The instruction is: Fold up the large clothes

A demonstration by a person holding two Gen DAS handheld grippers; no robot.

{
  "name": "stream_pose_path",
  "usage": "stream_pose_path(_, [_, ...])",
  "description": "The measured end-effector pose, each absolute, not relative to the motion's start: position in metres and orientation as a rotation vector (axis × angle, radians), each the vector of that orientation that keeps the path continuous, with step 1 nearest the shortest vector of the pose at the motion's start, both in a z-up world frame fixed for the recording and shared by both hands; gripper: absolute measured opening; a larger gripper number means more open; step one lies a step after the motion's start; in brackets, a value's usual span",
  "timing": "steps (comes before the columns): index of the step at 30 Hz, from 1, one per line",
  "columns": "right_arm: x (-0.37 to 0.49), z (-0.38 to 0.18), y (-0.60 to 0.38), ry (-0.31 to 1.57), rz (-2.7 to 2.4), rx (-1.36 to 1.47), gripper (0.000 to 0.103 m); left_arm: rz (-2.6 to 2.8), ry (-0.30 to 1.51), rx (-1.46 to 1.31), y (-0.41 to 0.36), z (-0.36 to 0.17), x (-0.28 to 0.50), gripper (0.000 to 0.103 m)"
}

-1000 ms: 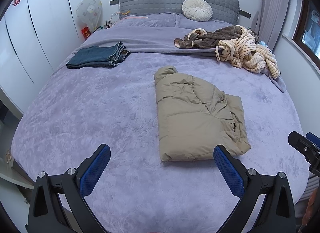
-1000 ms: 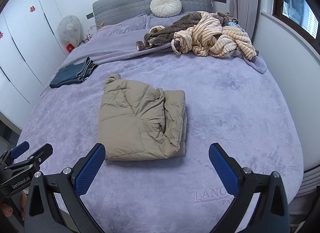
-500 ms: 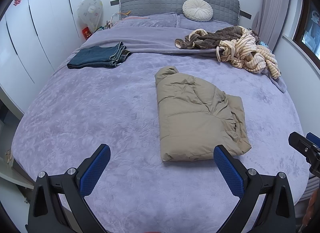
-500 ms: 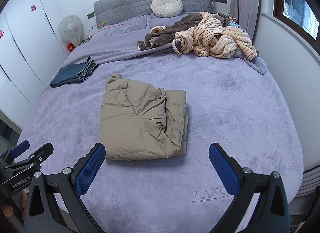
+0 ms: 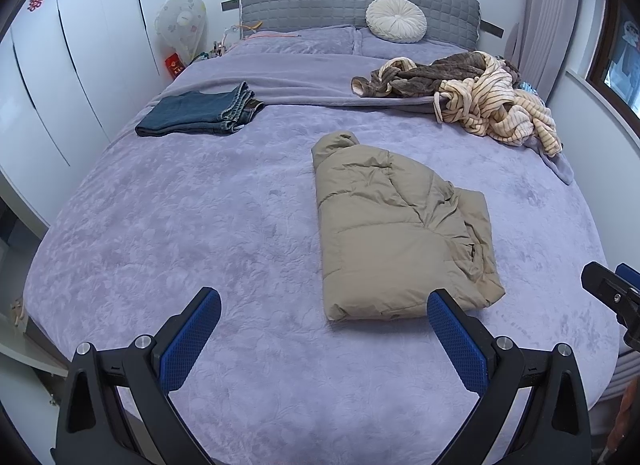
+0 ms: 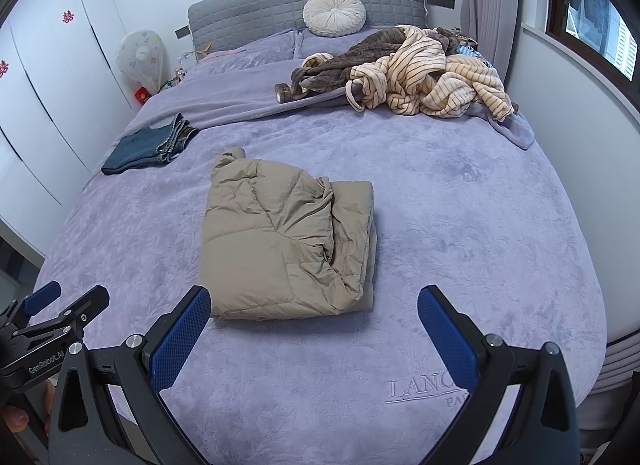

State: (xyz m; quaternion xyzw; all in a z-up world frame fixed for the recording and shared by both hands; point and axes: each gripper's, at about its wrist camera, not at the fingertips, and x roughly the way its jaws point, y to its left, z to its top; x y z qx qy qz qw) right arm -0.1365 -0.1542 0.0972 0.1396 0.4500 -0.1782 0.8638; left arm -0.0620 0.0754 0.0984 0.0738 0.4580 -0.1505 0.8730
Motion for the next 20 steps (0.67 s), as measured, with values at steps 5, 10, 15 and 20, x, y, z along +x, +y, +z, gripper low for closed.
stream_pose_path(5, [-0.137, 0.097, -0.153, 0.943, -0.373, 0.293, 0.103, -0.315, 0.956, 0.155, 0.076, 0.099, -0.062, 0.103])
stream_pose_path(10, [-0.137, 0.096, -0.152, 0.942, -0.375, 0.294, 0.103, -0.315, 0.953, 0.154, 0.078, 0.098, -0.061, 0.103])
stream_pose_path(15, [-0.138, 0.096, -0.151, 0.942, -0.377, 0.295, 0.103, -0.317, 0.943, 0.156, 0.086, 0.099, -0.06, 0.103])
stream_pose_path(20, [-0.138, 0.096, -0.152, 0.942, -0.376, 0.294, 0.103, -0.322, 0.944, 0.155, 0.087, 0.1, -0.06, 0.103])
